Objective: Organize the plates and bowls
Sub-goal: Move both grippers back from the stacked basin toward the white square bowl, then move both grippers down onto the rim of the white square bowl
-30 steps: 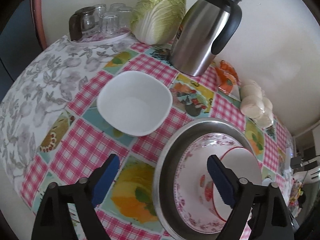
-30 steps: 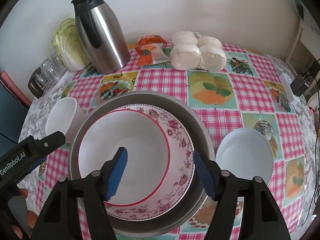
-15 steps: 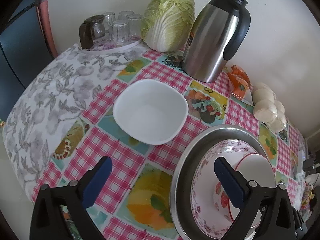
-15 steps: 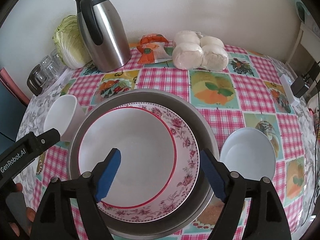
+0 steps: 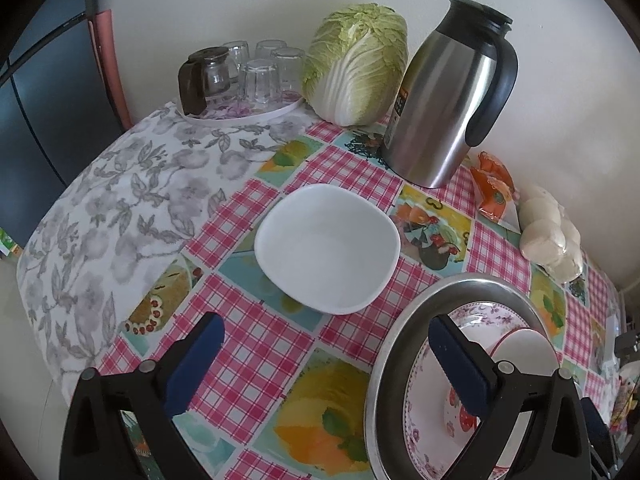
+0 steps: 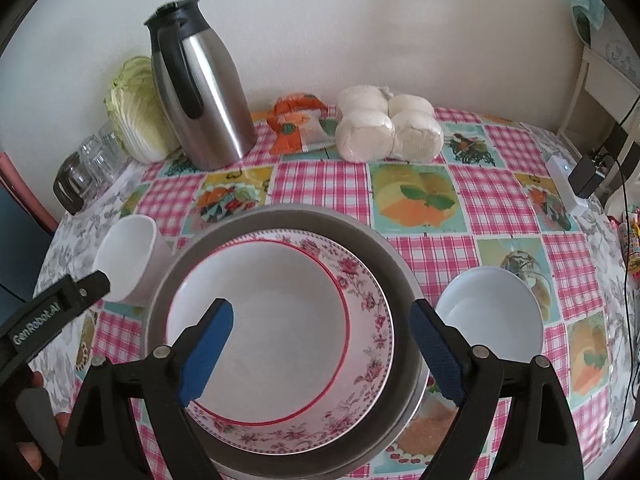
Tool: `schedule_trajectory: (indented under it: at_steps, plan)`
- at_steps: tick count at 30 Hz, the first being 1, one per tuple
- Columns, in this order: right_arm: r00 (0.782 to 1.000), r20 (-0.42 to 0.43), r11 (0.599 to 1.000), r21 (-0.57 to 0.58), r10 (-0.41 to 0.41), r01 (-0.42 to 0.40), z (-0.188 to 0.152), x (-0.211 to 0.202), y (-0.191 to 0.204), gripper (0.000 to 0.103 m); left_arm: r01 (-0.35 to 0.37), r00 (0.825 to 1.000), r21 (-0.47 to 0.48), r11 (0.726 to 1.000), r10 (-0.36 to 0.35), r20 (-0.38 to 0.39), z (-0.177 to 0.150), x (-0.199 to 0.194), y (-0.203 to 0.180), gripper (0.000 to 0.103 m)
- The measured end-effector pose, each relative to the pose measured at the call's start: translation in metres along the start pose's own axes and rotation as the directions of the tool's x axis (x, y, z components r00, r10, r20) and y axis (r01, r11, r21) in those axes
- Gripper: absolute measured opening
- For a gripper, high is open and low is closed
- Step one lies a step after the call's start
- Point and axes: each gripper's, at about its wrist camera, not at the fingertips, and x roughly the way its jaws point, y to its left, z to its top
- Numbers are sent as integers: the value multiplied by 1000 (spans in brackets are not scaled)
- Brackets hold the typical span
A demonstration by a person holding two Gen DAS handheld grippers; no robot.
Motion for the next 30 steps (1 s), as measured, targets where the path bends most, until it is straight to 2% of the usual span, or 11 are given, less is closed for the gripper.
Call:
schedule_trajectory:
  at_steps: [7, 18, 23, 30]
  plan:
    - [998, 58, 1000, -6, 25, -24, 4, -10, 14, 90, 9, 1000, 7, 1000, -9, 12, 6, -1, 6, 103]
    - [997, 63, 996, -72, -40, 45, 0, -3, 41, 90, 38, 999, -15, 999, -38, 15, 22, 12, 31, 103]
    - [999, 43, 996, -84, 21, -17, 7, 2, 55, 90, 52, 998, -37, 998, -51, 27, 32, 21, 46, 103]
    - [997, 0, 991, -105, 79, -78, 22, 12, 83, 90, 85, 996, -174, 981, -82, 27, 49, 39, 89, 103]
